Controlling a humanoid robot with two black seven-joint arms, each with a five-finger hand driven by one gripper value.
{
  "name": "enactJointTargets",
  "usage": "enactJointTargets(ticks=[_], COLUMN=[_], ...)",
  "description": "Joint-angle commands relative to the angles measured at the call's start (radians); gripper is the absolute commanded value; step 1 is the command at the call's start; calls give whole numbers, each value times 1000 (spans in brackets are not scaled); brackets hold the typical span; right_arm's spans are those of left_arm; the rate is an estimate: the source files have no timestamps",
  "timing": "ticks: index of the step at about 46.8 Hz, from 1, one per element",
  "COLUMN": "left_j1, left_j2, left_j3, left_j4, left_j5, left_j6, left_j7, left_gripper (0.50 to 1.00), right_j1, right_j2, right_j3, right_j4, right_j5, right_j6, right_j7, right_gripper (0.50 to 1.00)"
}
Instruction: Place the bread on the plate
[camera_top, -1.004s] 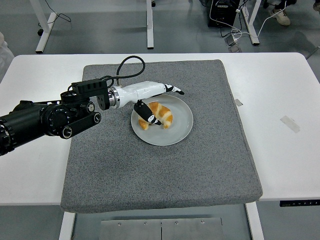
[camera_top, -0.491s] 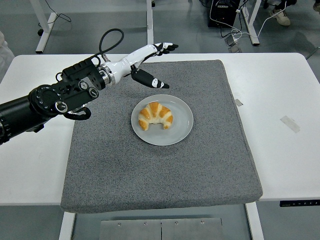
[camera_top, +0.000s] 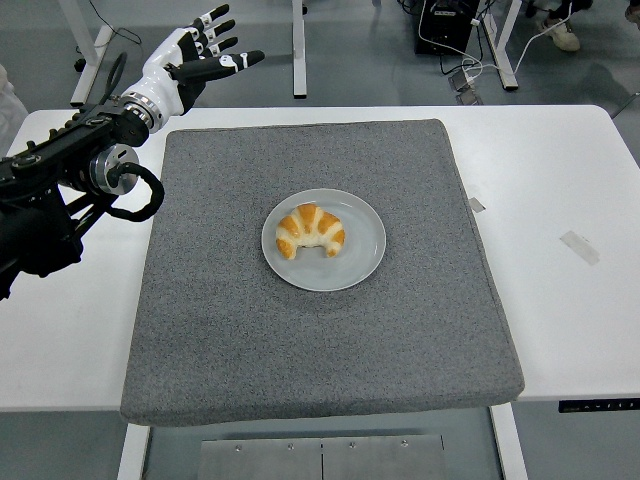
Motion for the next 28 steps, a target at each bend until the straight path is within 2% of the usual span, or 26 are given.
enactJointTargets(ticks=[1,7,23,28], left_j1=[25,72,172,200], left_j2=[-6,-10,-6,-3], left_j3=[-75,-183,-351,-408], left_j4=[-1,-1,-1,0], left_j5=[-4,-63,-173,-193], left_j6=[2,2,2,2], left_j7=[7,8,10,31], left_gripper=[975,975,975,975], right_j1=[1,1,1,1], right_j2=[0,0,0,0], right_j3=[0,0,-1,-1], right_j4=[0,0,1,0], right_j5=[0,1,0,0], right_j6=[-1,1,1,-1], right_j7=[0,0,0,0], right_gripper=[1000,1000,1000,1000])
